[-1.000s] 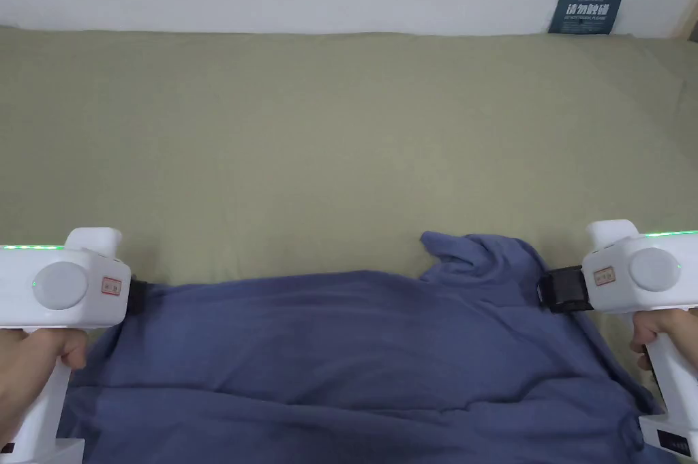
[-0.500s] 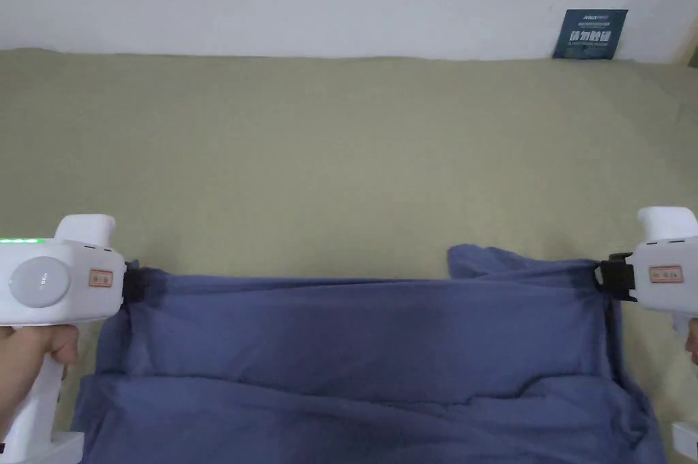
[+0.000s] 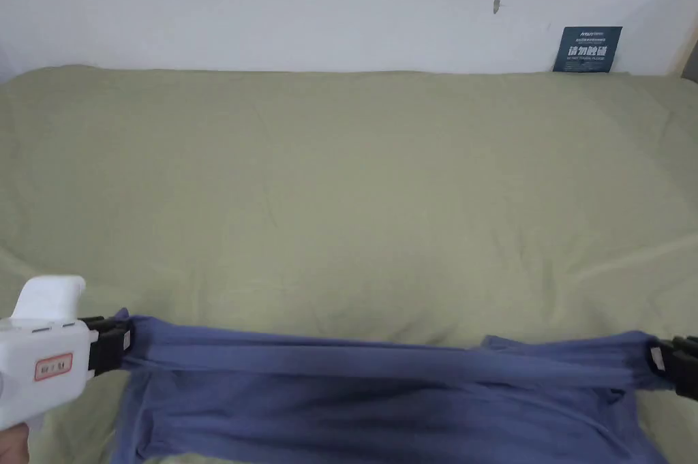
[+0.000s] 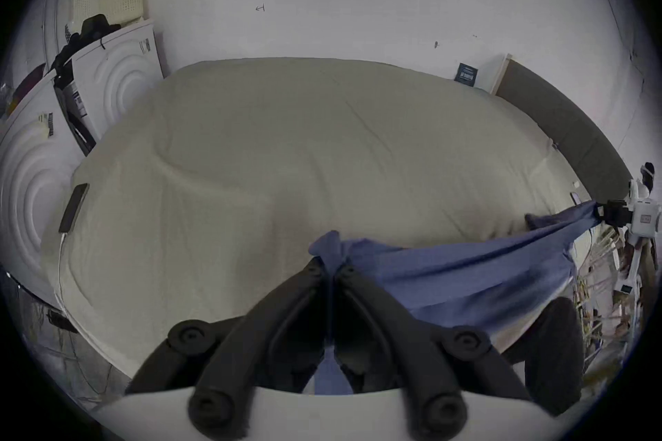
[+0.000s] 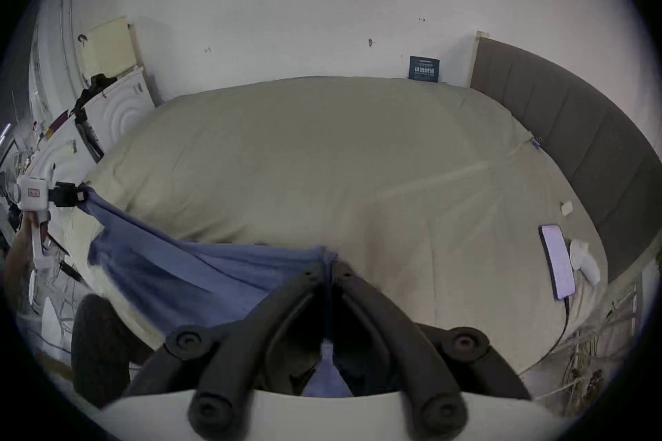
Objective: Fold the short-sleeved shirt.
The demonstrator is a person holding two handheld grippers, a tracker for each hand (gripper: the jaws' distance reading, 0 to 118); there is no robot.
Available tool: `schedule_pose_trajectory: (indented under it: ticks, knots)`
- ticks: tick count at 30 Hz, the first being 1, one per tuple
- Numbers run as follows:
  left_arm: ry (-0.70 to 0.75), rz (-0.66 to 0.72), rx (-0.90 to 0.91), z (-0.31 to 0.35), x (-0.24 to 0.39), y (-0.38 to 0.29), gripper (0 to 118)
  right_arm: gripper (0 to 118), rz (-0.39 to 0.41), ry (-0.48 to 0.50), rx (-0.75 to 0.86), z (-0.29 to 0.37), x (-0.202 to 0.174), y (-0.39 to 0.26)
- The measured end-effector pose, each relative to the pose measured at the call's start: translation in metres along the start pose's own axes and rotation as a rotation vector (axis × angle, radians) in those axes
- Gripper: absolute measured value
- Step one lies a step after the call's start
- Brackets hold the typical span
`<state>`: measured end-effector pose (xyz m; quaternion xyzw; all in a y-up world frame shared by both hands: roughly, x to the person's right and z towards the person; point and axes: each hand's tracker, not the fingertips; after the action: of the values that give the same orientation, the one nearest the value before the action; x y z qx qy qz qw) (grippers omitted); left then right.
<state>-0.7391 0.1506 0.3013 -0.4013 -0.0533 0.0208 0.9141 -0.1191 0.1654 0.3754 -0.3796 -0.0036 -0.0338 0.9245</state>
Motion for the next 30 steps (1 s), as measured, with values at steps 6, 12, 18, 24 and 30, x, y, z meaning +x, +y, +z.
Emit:
schedule_pose_trajectory:
  ticks: [6,12,18,24,30]
  knots:
    - [0.012,-0.029,-0.051,-0.009,0.001,-0.054,2,3,-0.016,0.035,-0.092,-0.018,0.012,-0.061]
    - [0.028,-0.002,-0.075,-0.017,-0.001,-0.068,2,3,-0.018,0.019,-0.143,-0.04,0.011,-0.083]
    - [0.08,-0.022,-0.08,-0.011,0.003,-0.061,116,118,0.024,-0.026,-0.142,-0.035,-0.007,-0.078]
    - [0.082,0.067,0.021,0.015,0.0,-0.048,112,108,-0.048,-0.041,0.069,0.013,-0.056,-0.04]
    - [0.072,0.135,0.067,0.017,0.003,-0.045,0,0,-0.036,-0.118,0.286,0.005,-0.116,-0.043]
